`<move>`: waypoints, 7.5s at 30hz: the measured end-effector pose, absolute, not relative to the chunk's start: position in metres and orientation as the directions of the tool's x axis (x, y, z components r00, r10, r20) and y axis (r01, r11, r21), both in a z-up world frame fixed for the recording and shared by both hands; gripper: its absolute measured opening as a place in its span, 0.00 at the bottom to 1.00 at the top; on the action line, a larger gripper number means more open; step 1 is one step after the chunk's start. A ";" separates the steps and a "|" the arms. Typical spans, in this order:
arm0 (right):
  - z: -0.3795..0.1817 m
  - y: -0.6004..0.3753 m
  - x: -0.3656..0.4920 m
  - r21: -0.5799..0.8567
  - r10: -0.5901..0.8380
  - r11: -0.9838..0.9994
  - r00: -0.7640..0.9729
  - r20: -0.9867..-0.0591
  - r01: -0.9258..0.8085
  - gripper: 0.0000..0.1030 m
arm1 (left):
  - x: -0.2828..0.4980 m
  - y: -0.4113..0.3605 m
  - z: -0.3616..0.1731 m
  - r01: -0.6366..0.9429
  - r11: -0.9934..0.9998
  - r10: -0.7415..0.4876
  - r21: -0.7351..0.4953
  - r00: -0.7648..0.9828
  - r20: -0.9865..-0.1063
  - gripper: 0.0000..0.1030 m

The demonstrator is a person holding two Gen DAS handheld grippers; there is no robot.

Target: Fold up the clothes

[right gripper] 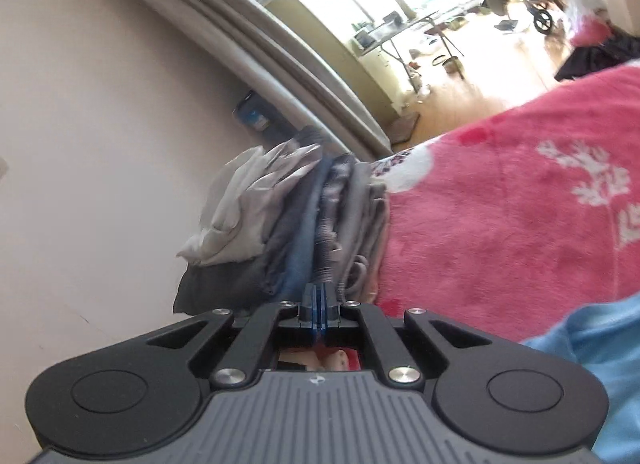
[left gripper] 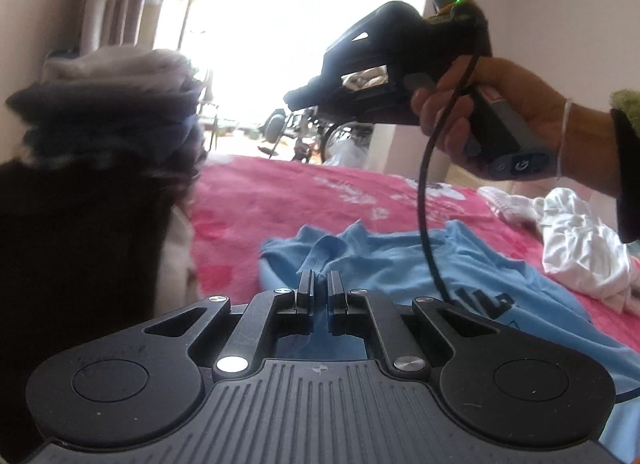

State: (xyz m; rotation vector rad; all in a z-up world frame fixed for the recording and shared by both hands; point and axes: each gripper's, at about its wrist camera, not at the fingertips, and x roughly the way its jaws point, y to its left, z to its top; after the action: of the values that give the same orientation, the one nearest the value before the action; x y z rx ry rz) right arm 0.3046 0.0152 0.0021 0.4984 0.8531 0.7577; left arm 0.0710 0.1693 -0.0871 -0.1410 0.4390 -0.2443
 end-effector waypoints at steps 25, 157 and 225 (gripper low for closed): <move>-0.116 -0.027 0.290 0.557 0.545 0.830 0.271 -0.793 -0.040 0.46 | 0.057 0.133 -0.123 0.359 0.932 -0.302 0.055 0.851 -0.430 0.04; -0.035 -0.358 0.278 0.221 0.096 0.970 0.678 -0.728 0.100 0.03 | -0.006 -0.092 -0.126 0.774 0.466 -0.667 -0.429 -0.012 -0.745 0.42; -0.038 -0.471 -0.096 0.695 0.426 0.626 0.592 -0.684 0.353 0.04 | -0.075 -0.128 -0.093 0.948 0.260 -0.575 -0.186 -0.003 -0.818 0.46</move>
State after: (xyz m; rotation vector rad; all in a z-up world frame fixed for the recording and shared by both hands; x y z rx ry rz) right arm -0.0964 -0.4709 -0.0379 0.9324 0.9744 0.0500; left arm -0.0745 -0.1277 -0.0927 0.4956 0.9553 -1.2777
